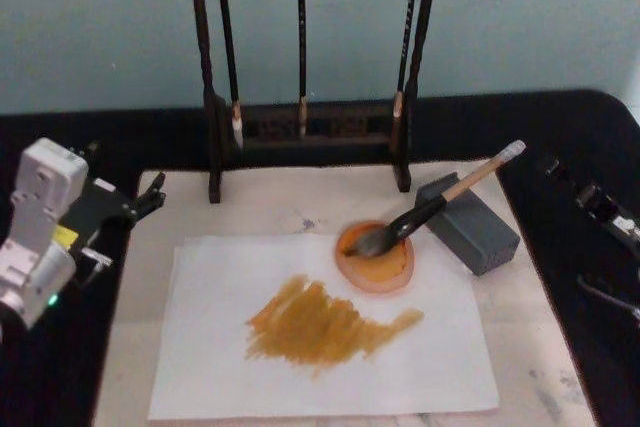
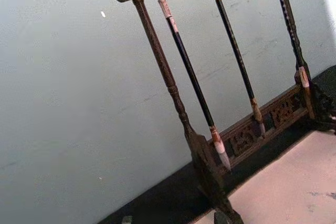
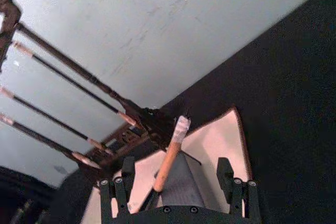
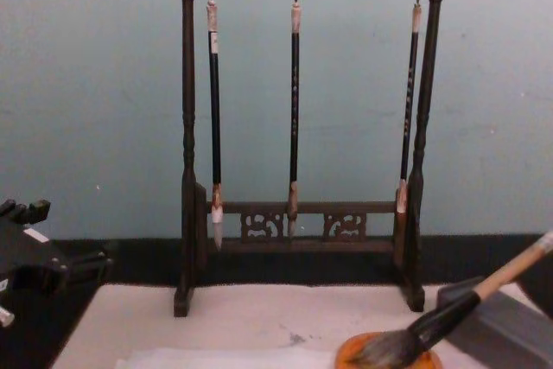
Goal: Pick up the brush from the inkstone, write on the paper, then place the brush back to its original position.
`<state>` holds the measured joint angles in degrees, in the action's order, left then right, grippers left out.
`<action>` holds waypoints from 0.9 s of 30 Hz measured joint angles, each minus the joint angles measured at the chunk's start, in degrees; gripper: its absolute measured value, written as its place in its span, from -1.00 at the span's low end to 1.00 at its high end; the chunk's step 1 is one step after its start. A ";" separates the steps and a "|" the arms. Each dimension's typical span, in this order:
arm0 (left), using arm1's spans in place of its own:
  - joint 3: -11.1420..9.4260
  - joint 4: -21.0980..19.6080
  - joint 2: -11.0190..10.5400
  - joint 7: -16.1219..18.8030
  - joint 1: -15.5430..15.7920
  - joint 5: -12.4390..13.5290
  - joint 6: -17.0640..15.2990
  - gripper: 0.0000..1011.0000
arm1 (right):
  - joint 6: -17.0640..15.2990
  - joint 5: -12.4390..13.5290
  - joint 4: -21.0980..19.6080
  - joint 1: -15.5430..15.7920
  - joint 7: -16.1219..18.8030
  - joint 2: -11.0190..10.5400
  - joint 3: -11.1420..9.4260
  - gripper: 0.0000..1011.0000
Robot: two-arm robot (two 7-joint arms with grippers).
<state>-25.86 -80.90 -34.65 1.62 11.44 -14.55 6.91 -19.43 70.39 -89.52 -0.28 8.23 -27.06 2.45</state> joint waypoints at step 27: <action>0.00 0.00 0.00 0.00 0.00 0.00 0.00 1.00 | 4.56 4.51 21.28 -16.09 3.33 7.95 7.92 0.98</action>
<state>-25.86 -80.90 -34.65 1.62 11.43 -14.55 6.91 -14.88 74.90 -68.25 -16.37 11.55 -19.11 10.37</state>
